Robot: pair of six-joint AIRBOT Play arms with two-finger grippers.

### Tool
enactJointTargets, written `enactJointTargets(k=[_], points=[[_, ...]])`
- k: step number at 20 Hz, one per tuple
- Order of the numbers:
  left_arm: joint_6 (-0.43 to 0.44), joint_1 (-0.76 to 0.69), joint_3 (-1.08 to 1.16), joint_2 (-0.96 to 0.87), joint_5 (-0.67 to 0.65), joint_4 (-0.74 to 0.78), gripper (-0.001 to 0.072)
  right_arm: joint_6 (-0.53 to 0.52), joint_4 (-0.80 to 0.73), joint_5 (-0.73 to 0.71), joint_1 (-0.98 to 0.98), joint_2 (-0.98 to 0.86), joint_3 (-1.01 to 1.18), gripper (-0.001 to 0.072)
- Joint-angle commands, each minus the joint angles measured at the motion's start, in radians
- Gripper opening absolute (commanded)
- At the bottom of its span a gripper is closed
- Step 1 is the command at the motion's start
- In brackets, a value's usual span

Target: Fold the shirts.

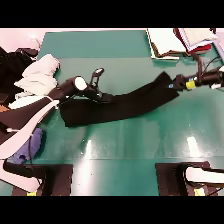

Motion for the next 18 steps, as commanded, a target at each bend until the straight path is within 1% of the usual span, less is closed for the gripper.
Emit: enactJointTargets(k=[1, 4, 6, 8, 10, 13, 16, 18], points=[[-0.001, -0.049, 0.081, -0.087, 0.018, -0.022, 0.0027, 0.093, 0.004, 0.031, 0.104, 0.099, 0.138, 0.0012], [-0.001, -0.081, 0.130, -0.129, 0.023, -0.027, 0.0027, 0.161, 0.004, 0.028, 0.225, 0.108, 0.246, 0.0012], [-0.005, -0.090, 0.151, -0.153, 0.021, -0.033, 0.0027, 0.180, 0.004, 0.007, 0.296, 0.108, 0.287, 0.0012], [-0.028, -0.088, 0.153, -0.159, 0.023, -0.036, 0.0027, 0.201, 0.003, -0.013, 0.348, 0.108, 0.310, 0.0012], [-0.028, -0.068, 0.179, -0.158, -0.024, -0.034, 0.0027, 0.220, 0.003, -0.039, 0.388, 0.108, 0.314, 0.0012], [-0.031, 0.024, 0.256, -0.104, -0.131, 0.016, 0.0027, 0.220, 0.005, -0.070, 0.460, 0.105, 0.315, 0.0013], [-0.053, 0.182, 0.304, 0.050, -0.179, 0.138, 0.0027, 0.215, 0.006, -0.135, 0.602, 0.060, 0.315, 0.0013], [-0.053, 0.303, 0.336, 0.171, -0.216, 0.220, 0.0027, 0.214, 0.006, -0.218, 0.731, -0.007, 0.315, 0.0013]])
